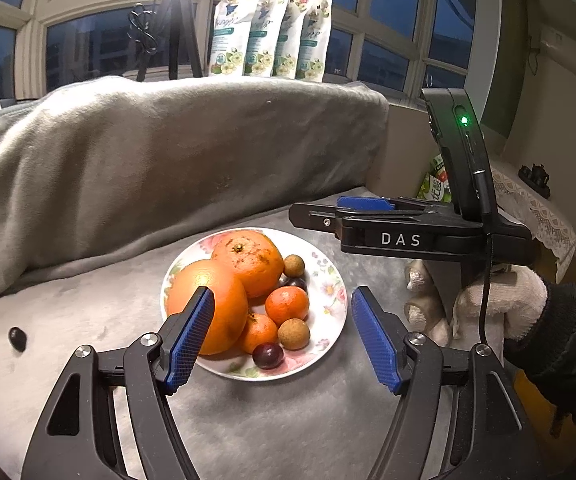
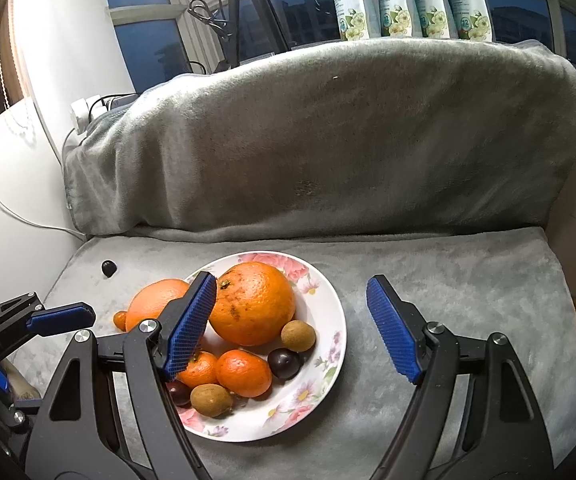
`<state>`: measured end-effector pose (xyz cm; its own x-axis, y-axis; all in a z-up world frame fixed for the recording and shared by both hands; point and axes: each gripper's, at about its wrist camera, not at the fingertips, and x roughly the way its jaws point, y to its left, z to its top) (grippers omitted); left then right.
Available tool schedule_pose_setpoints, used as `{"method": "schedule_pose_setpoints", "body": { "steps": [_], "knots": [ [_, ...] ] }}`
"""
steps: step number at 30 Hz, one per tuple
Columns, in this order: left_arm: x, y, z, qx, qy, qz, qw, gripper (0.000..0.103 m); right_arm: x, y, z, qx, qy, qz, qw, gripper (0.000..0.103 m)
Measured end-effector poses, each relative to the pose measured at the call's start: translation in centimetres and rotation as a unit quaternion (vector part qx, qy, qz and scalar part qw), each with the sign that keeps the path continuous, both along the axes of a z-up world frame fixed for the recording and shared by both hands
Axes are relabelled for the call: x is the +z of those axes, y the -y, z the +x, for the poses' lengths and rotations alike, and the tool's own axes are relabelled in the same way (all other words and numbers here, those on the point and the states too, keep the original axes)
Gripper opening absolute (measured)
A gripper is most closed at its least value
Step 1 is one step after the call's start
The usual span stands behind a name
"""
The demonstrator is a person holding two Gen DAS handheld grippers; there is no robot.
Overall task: Organize fruits
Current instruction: 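Move both tools back toward the loose kumquat and plum on the blanket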
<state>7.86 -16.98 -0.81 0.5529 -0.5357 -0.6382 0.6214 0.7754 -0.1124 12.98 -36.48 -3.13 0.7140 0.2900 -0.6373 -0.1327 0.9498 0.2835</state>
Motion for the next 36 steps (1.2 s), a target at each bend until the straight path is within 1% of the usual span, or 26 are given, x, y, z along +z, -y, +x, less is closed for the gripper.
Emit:
{"method": "schedule_pose_setpoints", "body": {
  "steps": [4,11,14,19,25,30,36],
  "knots": [
    [0.4,-0.6,-0.4,0.003,0.004,-0.003,1.0,0.071,0.3,-0.2,-0.4,-0.001,-0.001,-0.001,1.0,0.08],
    [0.7,-2.0,-0.7,0.016,0.01,-0.008,0.9998,0.071,0.6,-0.6,-1.1,-0.014,-0.013,-0.022,1.0,0.08],
    [0.7,-3.1,-0.6,0.026,0.008,-0.008,0.9996,0.071,0.8,-1.0,-1.4,-0.015,-0.015,-0.028,0.999,0.08],
    [0.5,-5.7,-0.4,0.048,0.009,-0.009,0.9988,0.071,1.5,-1.8,-2.3,-0.009,-0.009,-0.023,1.0,0.08],
    [-0.4,-10.2,0.1,0.089,0.005,-0.005,0.996,0.071,2.5,-4.2,-3.6,0.019,0.012,-0.032,0.999,0.08],
    [-1.7,-14.1,0.6,0.131,-0.004,0.012,0.9912,0.071,3.2,-7.3,-4.6,0.063,0.024,-0.039,0.997,0.08],
    [-3.2,-17.5,1.1,0.171,-0.018,0.016,0.9849,0.071,3.1,-10.8,-5.1,0.105,0.026,-0.043,0.993,0.08]
  ]
}}
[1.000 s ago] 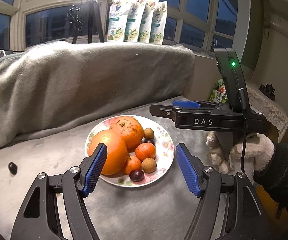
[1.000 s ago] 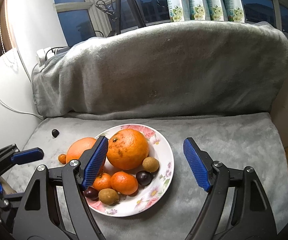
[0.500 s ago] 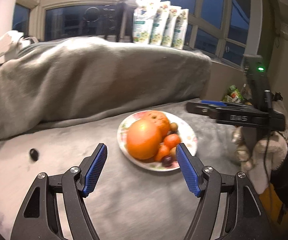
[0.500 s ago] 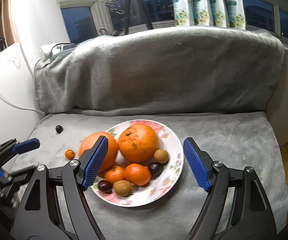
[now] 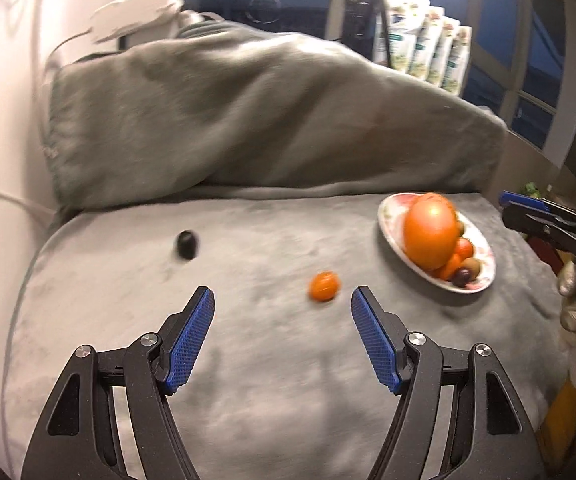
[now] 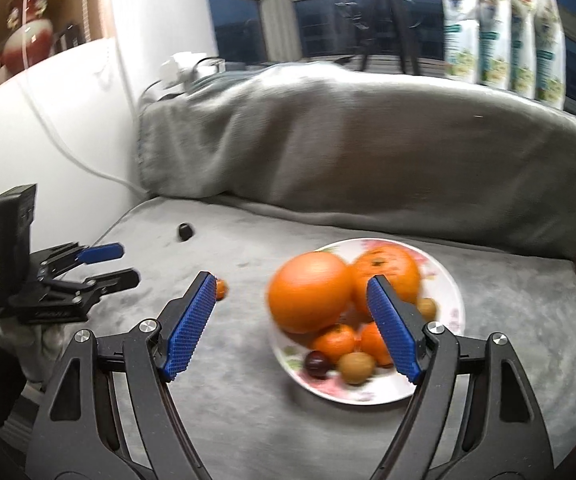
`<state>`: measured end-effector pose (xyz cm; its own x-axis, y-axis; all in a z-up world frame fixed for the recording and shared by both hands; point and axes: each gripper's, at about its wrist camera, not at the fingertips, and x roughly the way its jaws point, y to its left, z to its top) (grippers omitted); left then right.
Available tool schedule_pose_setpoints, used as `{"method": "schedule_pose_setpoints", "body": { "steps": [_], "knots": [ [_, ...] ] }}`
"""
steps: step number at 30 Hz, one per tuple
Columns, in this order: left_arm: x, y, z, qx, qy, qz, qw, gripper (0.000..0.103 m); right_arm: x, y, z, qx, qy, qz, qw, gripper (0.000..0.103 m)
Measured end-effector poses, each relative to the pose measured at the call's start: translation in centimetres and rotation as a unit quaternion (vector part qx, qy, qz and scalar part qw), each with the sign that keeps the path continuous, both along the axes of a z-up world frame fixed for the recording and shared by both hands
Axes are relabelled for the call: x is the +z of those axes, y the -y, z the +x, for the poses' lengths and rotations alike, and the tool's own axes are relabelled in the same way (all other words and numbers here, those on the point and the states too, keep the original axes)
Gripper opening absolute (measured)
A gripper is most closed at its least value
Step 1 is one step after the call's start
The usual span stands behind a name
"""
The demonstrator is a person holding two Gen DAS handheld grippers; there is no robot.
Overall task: Organize fruits
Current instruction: 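Move both tools back toward the loose kumquat and plum on the blanket, then grasp the dark plum with the left tool while the right tool grasps the kumquat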
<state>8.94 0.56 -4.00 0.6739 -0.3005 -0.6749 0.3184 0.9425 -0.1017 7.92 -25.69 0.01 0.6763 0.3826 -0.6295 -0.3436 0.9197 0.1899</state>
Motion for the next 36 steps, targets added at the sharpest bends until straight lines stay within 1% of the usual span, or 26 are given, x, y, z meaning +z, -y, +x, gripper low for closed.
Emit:
{"method": "schedule_pose_setpoints", "body": {
  "steps": [6,11,15,17,21,28,31,34,35,36],
  "knots": [
    [-0.8,-1.9,0.2,0.02,-0.003,-0.003,0.9998,0.071,-0.9,-3.5,-0.1,0.033,-0.008,-0.015,0.999,0.08],
    [-1.3,-2.9,0.7,0.032,-0.002,-0.005,0.9995,0.071,-1.8,-5.6,0.1,0.052,-0.022,-0.011,0.998,0.08],
    [-1.8,-3.5,1.3,0.035,-0.015,-0.011,0.9992,0.071,-2.6,-7.4,0.3,0.076,-0.037,-0.011,0.996,0.08],
    [-2.0,-3.8,1.6,0.037,-0.02,-0.01,0.999,0.071,-3.2,-8.6,0.4,0.088,-0.047,-0.024,0.995,0.08],
    [-2.5,-4.7,2.6,0.047,-0.034,-0.02,0.9981,0.071,-4.3,-10.0,0.8,0.095,-0.06,-0.027,0.993,0.08],
    [-3.0,-5.7,4.7,0.057,-0.043,-0.026,0.9971,0.071,-5.9,-11.1,2.3,0.081,-0.081,-0.015,0.993,0.08],
    [-3.3,-6.1,5.8,0.057,-0.051,-0.035,0.9964,0.071,-6.5,-11.7,2.8,0.08,-0.087,-0.016,0.993,0.08],
    [-3.6,-6.1,6.6,0.055,-0.053,-0.032,0.9966,0.071,-6.9,-12.1,3.2,0.079,-0.091,-0.017,0.993,0.08],
    [-3.7,-6.0,6.9,0.053,-0.054,-0.031,0.9966,0.066,-7.1,-12.3,3.4,0.079,-0.091,-0.018,0.993,0.08],
    [-3.9,-5.9,7.2,0.051,-0.056,-0.032,0.9966,0.063,-7.1,-12.4,3.5,0.079,-0.091,-0.019,0.993,0.076]
  ]
}}
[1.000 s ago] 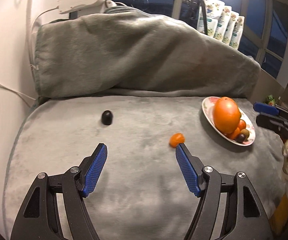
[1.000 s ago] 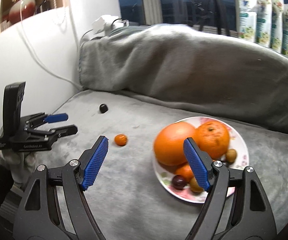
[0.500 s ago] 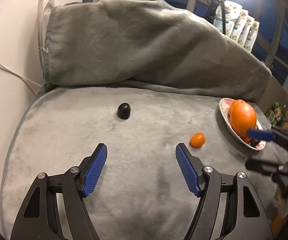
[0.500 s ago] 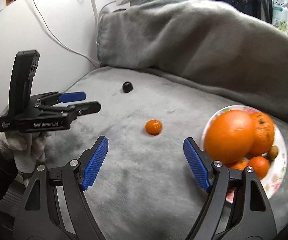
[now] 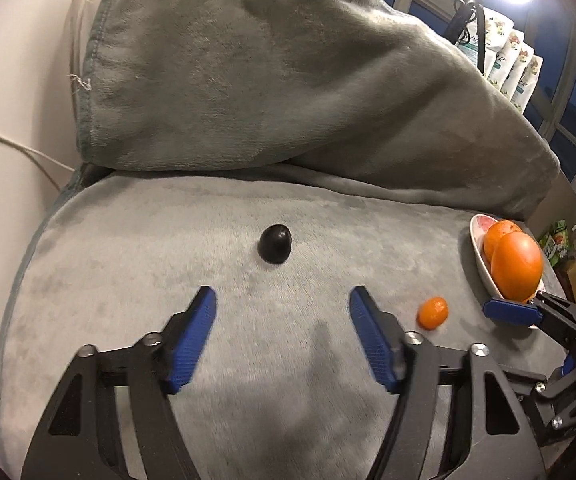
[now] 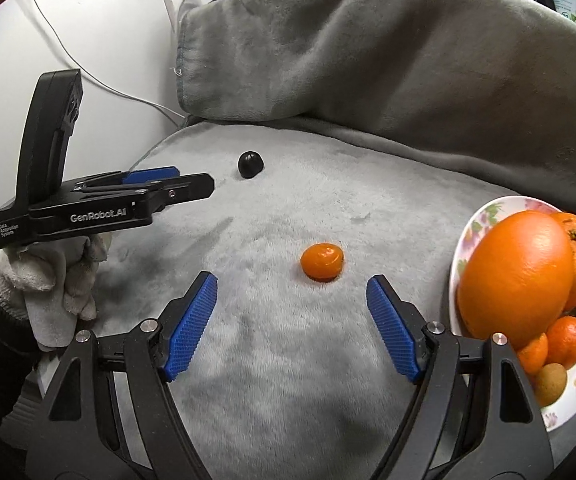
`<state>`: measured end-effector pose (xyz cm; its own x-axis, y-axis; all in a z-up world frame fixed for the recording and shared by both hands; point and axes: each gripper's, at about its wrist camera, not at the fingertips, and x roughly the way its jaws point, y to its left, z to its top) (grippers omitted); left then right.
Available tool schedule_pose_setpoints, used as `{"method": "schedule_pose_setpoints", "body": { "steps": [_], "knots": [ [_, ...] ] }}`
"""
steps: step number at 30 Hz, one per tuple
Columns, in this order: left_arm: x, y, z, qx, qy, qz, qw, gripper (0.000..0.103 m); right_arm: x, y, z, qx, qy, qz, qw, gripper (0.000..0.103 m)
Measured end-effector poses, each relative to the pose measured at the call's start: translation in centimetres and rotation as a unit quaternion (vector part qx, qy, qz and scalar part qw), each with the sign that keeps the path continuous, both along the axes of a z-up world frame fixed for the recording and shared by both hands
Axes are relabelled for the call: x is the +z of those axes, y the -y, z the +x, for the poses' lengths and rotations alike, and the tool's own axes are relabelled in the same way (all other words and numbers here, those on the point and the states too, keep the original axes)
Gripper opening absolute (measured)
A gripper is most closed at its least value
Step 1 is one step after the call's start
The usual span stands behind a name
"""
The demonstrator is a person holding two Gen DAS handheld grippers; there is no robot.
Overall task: Organize fruits
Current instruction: 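Grasp the dark plum with the left tool while the right tool grasps the kumquat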
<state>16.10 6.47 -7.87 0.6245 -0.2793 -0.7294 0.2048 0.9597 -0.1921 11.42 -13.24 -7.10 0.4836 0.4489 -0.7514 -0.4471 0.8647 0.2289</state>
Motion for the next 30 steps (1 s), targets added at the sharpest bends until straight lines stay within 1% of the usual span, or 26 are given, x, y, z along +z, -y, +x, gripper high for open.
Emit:
{"method": "schedule_pose_setpoints", "body": {
  "steps": [1,2,5,7,9,15,18,25,26,28,30],
  "knots": [
    [-0.1,0.0,0.3,-0.002,-0.001,-0.001,1.0,0.063,-0.1,-0.1,0.1,0.0,0.0,-0.002,1.0,0.071],
    [-0.2,0.1,0.5,-0.004,-0.002,-0.001,1.0,0.062,-0.2,-0.3,0.3,0.0,-0.001,-0.005,1.0,0.069],
    [-0.4,0.3,1.1,-0.008,-0.006,-0.001,0.9999,0.054,-0.6,-0.5,1.0,-0.004,-0.004,-0.013,1.0,0.063],
    [-0.6,0.4,1.5,-0.009,-0.008,-0.003,0.9999,0.053,-1.0,-0.5,1.5,-0.01,-0.008,-0.017,1.0,0.056],
    [-0.8,0.5,2.0,-0.011,-0.011,-0.005,0.9999,0.048,-1.3,-0.4,2.0,-0.015,-0.013,-0.017,1.0,0.053],
    [-1.5,0.8,3.3,-0.013,-0.019,-0.002,0.9997,0.042,-2.1,-0.3,2.8,-0.021,-0.023,-0.02,0.999,0.05],
    [-1.8,0.8,4.0,-0.01,-0.024,-0.002,0.9997,0.041,-2.3,-0.4,3.0,-0.019,-0.028,-0.019,0.999,0.046],
    [-2.0,1.1,5.3,-0.011,-0.032,0.003,0.9994,0.041,-2.6,-0.9,3.6,-0.013,-0.033,-0.025,0.999,0.045],
    [-2.1,1.1,5.4,-0.011,-0.033,0.004,0.9994,0.038,-2.6,-1.0,3.6,-0.012,-0.033,-0.027,0.999,0.045],
    [-2.3,1.1,5.7,-0.011,-0.035,0.003,0.9993,0.037,-2.8,-1.1,3.7,-0.011,-0.034,-0.029,0.999,0.043],
    [-2.4,1.2,5.9,-0.01,-0.036,0.001,0.9993,0.032,-2.9,-1.2,3.7,-0.011,-0.035,-0.031,0.999,0.042]
  ]
}}
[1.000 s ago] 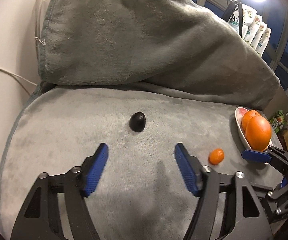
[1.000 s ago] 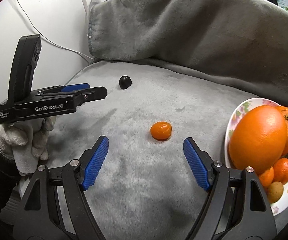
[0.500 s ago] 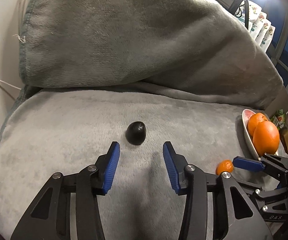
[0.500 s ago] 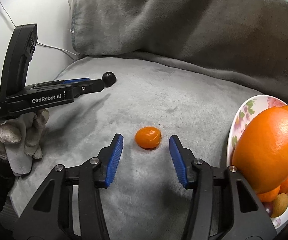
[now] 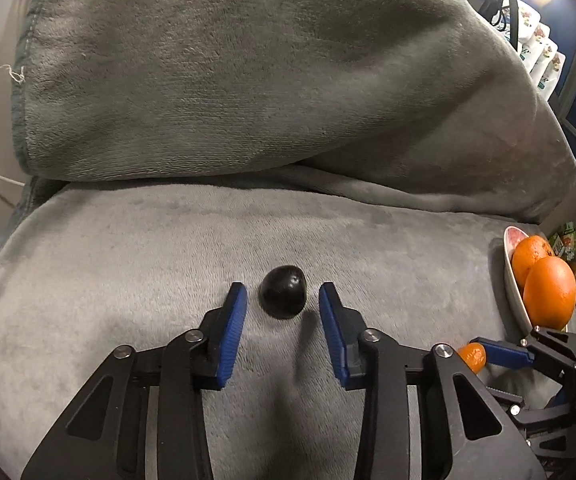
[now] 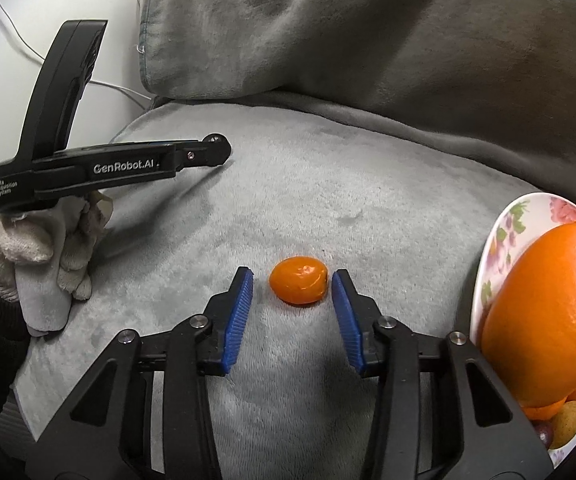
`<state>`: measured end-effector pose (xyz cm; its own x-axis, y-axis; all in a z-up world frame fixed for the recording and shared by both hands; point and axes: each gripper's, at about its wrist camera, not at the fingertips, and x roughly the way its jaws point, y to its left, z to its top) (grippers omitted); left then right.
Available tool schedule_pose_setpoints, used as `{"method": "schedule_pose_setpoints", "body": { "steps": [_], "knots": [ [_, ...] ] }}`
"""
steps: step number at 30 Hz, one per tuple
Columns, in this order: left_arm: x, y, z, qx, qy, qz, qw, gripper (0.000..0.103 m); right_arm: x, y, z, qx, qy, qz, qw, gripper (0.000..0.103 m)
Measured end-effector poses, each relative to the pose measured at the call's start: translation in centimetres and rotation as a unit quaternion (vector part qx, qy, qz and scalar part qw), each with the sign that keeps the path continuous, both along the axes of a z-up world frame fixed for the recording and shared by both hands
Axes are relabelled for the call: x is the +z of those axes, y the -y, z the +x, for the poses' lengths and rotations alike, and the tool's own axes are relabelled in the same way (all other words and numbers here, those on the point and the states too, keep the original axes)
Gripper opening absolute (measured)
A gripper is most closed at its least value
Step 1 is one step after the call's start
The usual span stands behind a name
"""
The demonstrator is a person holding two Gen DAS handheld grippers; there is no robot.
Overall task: Organize fruits
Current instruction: 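Grasp the dark plum with the left tool while the right tool grasps the kumquat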
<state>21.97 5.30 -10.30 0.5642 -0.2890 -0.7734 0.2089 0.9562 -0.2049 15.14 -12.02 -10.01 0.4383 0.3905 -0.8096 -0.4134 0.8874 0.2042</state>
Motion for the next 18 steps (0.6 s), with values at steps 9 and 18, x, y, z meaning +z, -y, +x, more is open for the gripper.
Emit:
{"method": "schedule_pose_setpoints", "body": {
  "steps": [9,18],
  "knots": [
    [-0.4,0.3,0.2,-0.002,0.001,0.002,1.0,0.021,-0.1,0.3,0.1,-0.006,-0.002,0.003,1.0,0.031],
    [0.6,-0.1,-1.0,-0.001,0.011,-0.008,0.9999,0.021,0.2,0.9,-0.1,-0.005,0.003,0.018,1.0,0.03]
  ]
}}
